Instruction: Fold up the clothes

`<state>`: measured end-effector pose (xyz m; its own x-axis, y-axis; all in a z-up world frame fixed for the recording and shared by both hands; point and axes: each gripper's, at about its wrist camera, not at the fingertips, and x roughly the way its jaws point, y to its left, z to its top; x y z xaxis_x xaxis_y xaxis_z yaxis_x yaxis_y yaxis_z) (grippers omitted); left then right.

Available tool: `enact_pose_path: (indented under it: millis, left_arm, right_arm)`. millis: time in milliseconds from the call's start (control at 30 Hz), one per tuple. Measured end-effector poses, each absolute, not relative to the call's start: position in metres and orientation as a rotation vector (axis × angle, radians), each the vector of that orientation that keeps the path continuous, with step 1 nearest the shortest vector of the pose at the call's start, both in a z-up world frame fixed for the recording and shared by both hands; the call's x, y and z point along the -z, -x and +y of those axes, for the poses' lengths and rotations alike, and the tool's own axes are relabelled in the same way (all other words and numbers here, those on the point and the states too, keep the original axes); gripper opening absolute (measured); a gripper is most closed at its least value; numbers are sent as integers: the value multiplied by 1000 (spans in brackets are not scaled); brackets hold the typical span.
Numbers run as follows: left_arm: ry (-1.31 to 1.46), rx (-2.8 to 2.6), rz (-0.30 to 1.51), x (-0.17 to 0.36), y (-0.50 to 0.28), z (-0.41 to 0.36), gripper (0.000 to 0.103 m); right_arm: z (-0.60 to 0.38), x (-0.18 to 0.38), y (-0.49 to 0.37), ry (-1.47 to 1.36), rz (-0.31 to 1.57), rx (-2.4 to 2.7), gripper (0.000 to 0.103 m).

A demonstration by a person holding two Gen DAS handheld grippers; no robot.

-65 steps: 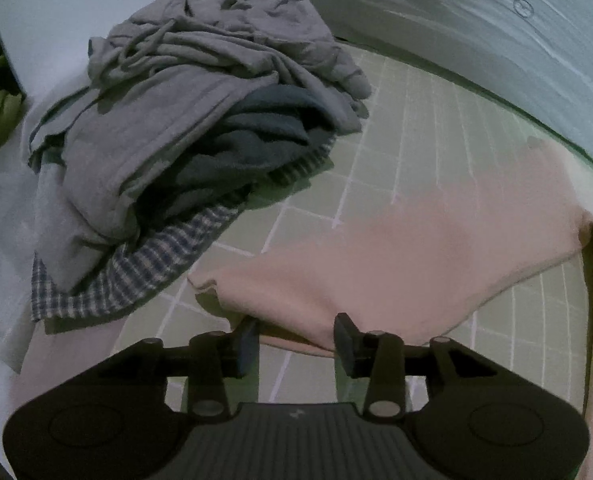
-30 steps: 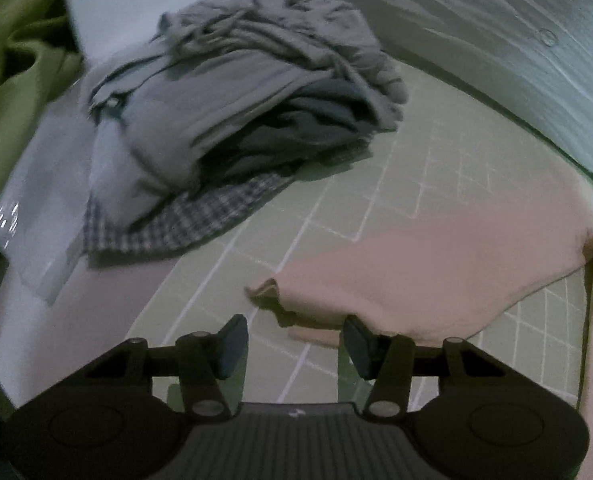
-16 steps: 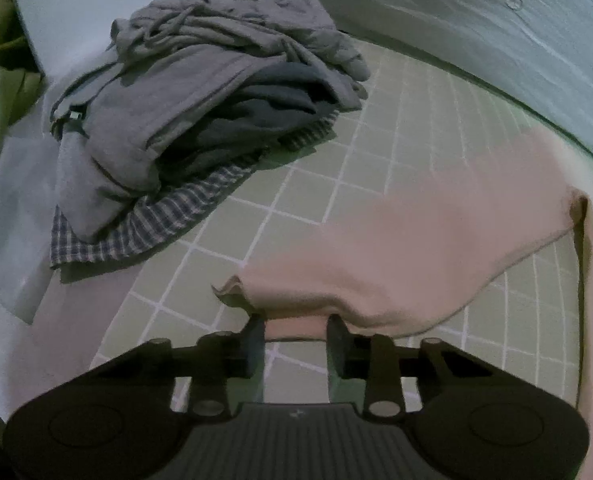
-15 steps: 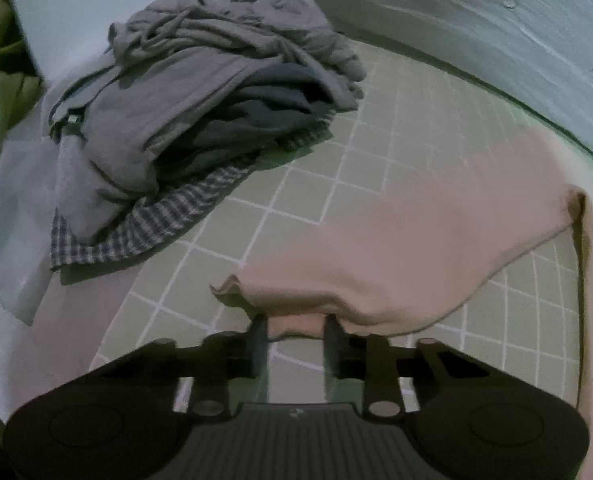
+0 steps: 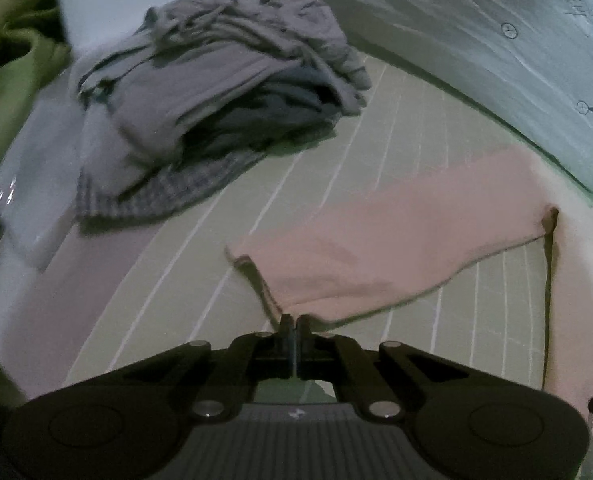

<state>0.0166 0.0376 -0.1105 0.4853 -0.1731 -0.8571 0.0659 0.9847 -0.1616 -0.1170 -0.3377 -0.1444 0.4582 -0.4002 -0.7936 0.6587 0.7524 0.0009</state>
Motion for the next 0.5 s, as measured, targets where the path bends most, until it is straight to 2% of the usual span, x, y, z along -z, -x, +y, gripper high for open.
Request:
enact_pose_path:
  millis: [300, 400, 467, 500]
  left_arm:
    - [139, 139, 1087, 117, 11, 32, 0]
    - [136, 96, 1057, 112, 12, 27, 8]
    - [124, 67, 1048, 110, 8, 25, 27]
    - [124, 50, 1044, 109, 6, 24, 31]
  right_arm:
    - [-342, 145, 116, -310, 881, 627, 103]
    - [-342, 144, 117, -298, 886, 599, 103]
    - [-343, 144, 119, -287, 891, 569, 103]
    - [-345, 144, 119, -282, 897, 552, 103]
